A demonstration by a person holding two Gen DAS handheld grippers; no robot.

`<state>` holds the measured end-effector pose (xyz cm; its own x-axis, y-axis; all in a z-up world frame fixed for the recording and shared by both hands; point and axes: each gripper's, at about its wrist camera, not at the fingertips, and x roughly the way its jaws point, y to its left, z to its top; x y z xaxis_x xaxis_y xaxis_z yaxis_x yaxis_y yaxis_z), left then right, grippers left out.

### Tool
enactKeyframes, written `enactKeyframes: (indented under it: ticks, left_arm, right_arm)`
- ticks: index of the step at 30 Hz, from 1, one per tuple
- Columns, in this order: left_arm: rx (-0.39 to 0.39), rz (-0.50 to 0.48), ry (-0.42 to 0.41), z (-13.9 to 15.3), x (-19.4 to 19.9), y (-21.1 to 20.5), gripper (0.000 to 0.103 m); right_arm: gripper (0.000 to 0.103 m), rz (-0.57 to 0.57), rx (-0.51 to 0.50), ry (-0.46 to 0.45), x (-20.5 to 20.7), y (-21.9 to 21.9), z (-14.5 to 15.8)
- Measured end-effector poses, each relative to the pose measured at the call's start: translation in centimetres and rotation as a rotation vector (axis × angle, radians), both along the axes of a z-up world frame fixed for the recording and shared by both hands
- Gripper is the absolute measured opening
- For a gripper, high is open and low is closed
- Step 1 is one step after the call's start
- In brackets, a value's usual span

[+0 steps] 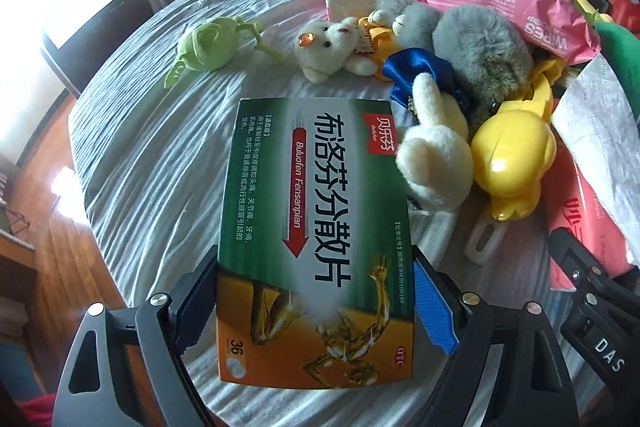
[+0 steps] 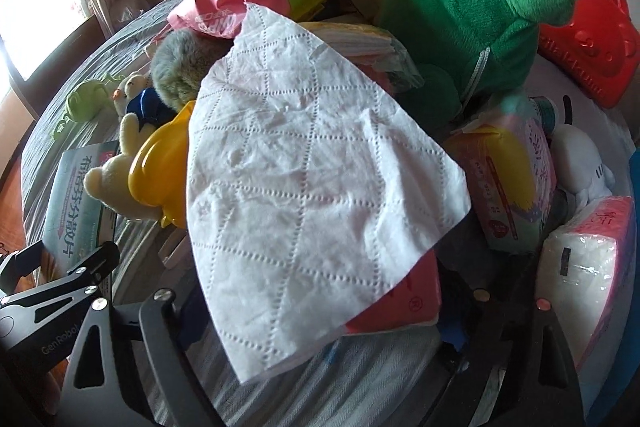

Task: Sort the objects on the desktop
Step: 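Grasp the green medicine box with the left tool while the right grasps a pink tissue pack, then carry the medicine box and tissue pack over the blue crate with both tools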

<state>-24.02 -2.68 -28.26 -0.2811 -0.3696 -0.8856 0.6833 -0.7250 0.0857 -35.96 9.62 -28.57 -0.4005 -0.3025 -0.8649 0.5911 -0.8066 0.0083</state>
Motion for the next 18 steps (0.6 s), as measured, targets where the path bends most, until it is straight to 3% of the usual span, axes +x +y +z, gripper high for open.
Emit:
enactKeyframes:
  ticks: [8,18]
  left_arm:
    - [-0.073,-0.093,0.083,3.8,1.9,1.3,0.087]
    - [-0.124,-0.271,0.26,11.8,4.5,1.4,0.087]
  right_arm:
    - [0.087,-0.044,-0.038,0.052,2.5,1.7,3.8]
    - [0.087,-0.168,-0.092,0.279,9.3,5.0,14.0]
